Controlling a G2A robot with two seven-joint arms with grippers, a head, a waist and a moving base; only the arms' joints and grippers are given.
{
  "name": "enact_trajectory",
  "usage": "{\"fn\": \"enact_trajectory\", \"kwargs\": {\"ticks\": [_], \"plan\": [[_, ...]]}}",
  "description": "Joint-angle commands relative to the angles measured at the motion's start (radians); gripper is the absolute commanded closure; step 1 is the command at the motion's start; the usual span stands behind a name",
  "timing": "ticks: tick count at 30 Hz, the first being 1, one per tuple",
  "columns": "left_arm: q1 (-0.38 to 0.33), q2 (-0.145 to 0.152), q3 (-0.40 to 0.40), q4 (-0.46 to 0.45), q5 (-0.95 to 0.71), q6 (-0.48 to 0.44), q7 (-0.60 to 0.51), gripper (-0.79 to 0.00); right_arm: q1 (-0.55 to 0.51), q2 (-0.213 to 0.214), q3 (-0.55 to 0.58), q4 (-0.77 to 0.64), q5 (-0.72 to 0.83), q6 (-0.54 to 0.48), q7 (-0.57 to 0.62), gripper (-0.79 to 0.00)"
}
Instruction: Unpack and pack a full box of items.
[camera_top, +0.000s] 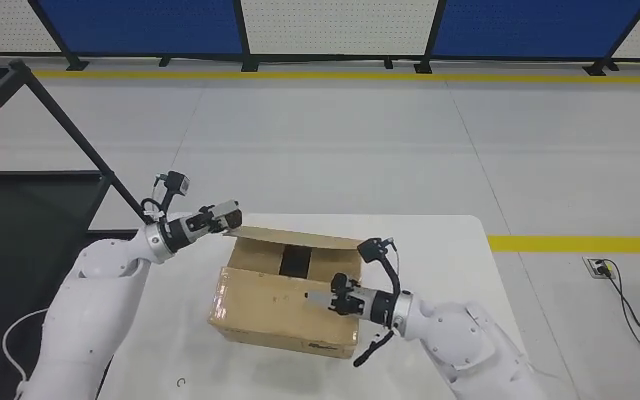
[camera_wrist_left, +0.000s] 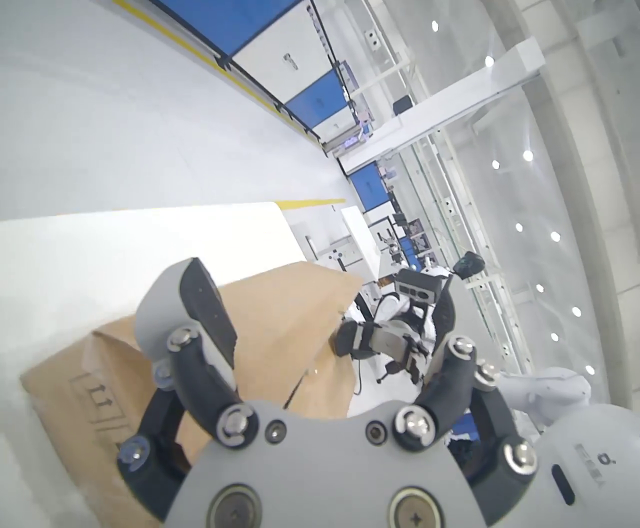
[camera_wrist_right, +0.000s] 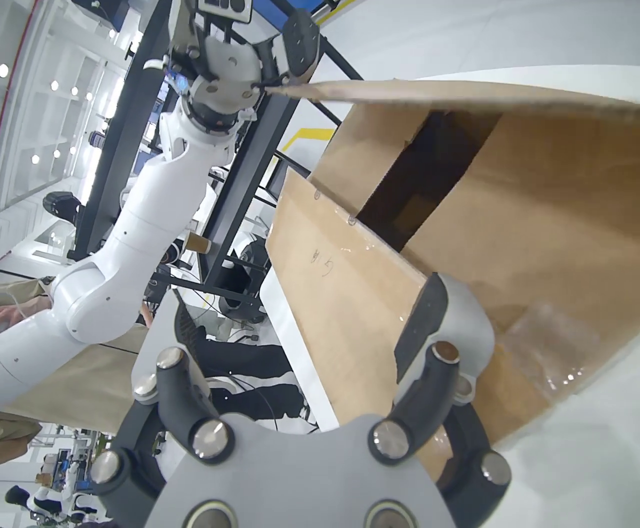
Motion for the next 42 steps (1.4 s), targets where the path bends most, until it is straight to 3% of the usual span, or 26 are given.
{"fn": "enact_trajectory", "kwargs": {"ticks": [1,9,15,21,25,35,42], "plan": [[0.022,0.012,-0.015,-0.027,0.007,0.027,-0.040,-0.785,-0.001,-0.002,0.005,0.000,0.045,-0.025,-0.003,-0.785],[0.077,0.042,-0.045,-0.108,-0.015,0.130,-0.169,-0.785,0.037,-0.012,0.000,0.038,0.108,-0.039,-0.015,-0.785],[0.101,0.057,-0.057,-0.138,-0.008,0.143,-0.179,-0.785,0.085,-0.028,-0.033,0.116,0.127,0.002,-0.054,-0.785],[0.118,0.066,-0.106,-0.114,0.003,0.151,0.037,-0.785,0.108,-0.039,-0.055,0.169,0.147,0.027,-0.058,-0.785],[0.137,0.079,-0.107,-0.091,0.100,0.203,0.082,-0.785,0.113,-0.043,-0.058,0.184,0.149,0.029,-0.058,-0.785],[0.198,0.101,-0.095,-0.149,0.085,0.222,-0.177,-0.785,0.114,-0.046,-0.053,0.192,0.146,0.017,-0.043,-0.785],[0.221,0.109,-0.089,-0.188,0.054,0.235,-0.235,-0.785,0.119,-0.049,-0.052,0.199,0.145,0.010,-0.034,-0.785]]}}
